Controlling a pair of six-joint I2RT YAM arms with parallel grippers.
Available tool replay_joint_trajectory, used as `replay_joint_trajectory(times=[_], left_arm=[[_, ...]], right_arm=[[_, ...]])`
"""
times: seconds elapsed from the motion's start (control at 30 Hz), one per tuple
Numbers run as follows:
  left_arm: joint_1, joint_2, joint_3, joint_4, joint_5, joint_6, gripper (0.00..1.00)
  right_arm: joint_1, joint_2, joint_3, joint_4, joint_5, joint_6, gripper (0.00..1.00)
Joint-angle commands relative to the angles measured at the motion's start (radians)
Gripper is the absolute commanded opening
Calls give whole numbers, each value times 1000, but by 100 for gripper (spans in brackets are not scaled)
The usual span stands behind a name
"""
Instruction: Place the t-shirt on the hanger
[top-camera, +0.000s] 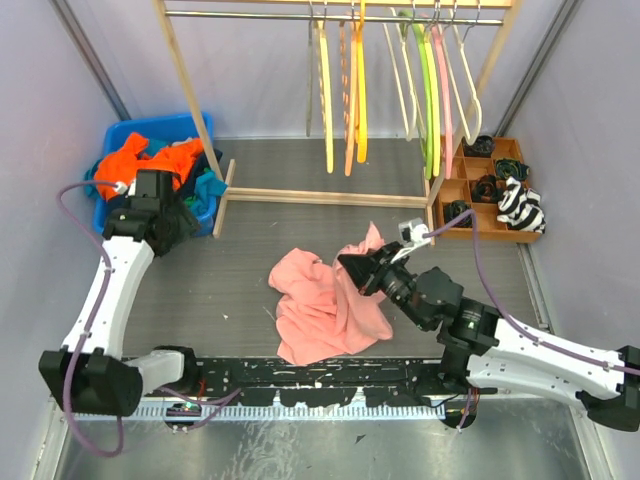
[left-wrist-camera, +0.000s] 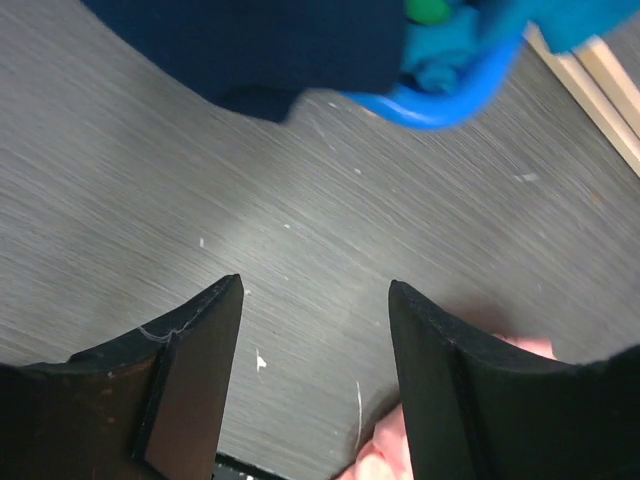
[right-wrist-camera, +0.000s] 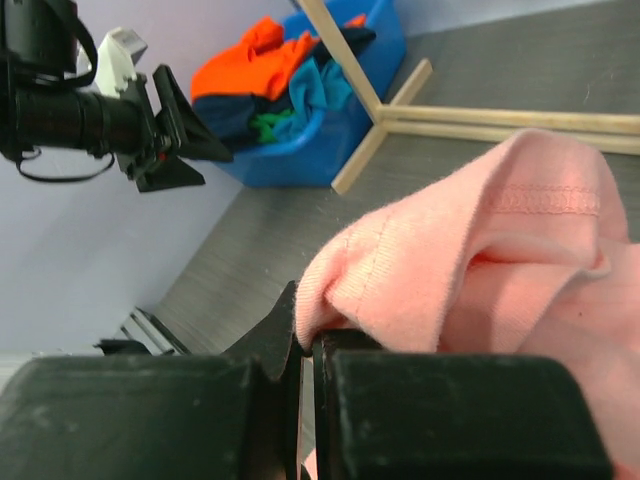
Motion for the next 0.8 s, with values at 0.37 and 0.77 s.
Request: replay_joint_trajectory(times=[0.37,0.77], left_arm=[[316,329,36,215,106,13,59],[437,377,86,205,162,45,59]], right_arm=[[-4,233,115,-2,-127,22,1],[-79,297,93,-1,-244,57,1]])
